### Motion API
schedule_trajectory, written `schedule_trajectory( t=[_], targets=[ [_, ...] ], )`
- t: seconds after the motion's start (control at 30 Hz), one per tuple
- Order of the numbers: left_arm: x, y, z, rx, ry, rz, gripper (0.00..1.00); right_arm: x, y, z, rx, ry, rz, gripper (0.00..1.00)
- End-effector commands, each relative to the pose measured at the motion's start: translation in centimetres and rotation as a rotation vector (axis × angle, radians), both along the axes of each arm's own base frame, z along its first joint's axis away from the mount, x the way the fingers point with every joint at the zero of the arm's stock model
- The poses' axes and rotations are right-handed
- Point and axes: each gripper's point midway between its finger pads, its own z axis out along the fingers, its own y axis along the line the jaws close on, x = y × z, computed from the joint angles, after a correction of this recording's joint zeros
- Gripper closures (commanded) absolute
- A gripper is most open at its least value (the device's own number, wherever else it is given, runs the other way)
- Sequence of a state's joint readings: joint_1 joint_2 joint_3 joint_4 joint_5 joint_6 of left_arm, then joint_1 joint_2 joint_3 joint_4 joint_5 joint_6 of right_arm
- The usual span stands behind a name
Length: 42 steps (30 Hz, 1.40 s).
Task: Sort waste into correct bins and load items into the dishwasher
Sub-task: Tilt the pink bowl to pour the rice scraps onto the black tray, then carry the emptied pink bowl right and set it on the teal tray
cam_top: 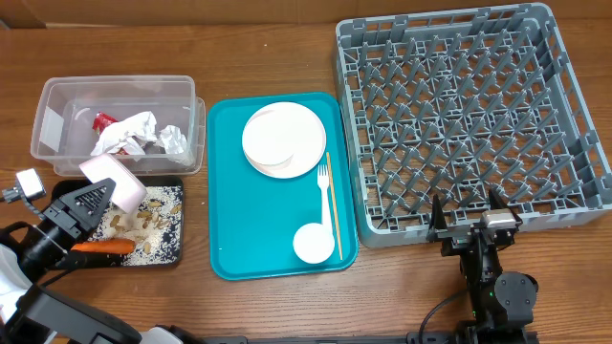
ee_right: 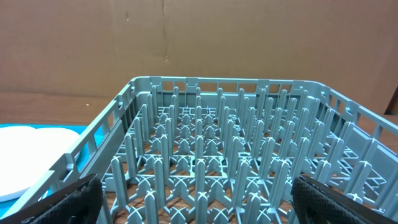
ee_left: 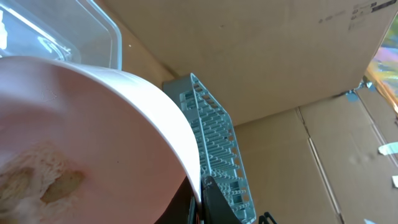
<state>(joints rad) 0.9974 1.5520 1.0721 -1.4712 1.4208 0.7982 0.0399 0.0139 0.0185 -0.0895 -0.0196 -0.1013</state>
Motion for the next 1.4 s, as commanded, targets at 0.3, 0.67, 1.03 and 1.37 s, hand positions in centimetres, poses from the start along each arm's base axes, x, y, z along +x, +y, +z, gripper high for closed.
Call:
schedule_trajectory(
  t=[0.3,0.67,1.03,1.37],
  targets=[
    [-0.5,-0.5,0.6,-0.008,-0.003,0.003,0.94,0.0,-0.1,-0.2,0.000,-0.004,-0.002,0.00],
    [-0.4,-0.5,0.3,0.041,-0.022,-0.009,0.92,0.0,-0.1,-0.2,0.000,-0.004,-0.002,0.00],
    [-0.4,-0.8,0.2,0.041,-0.014,-0.022,0.82,0.0,-0.1,-0.2,0.000,-0.004,-0.002,0.00],
    [0.4,-5.2,-1.0,0.114,0.004,-0.221,0.96,0.0,-0.1,-0.2,0.000,-0.004,-0.002,0.00]
  ],
)
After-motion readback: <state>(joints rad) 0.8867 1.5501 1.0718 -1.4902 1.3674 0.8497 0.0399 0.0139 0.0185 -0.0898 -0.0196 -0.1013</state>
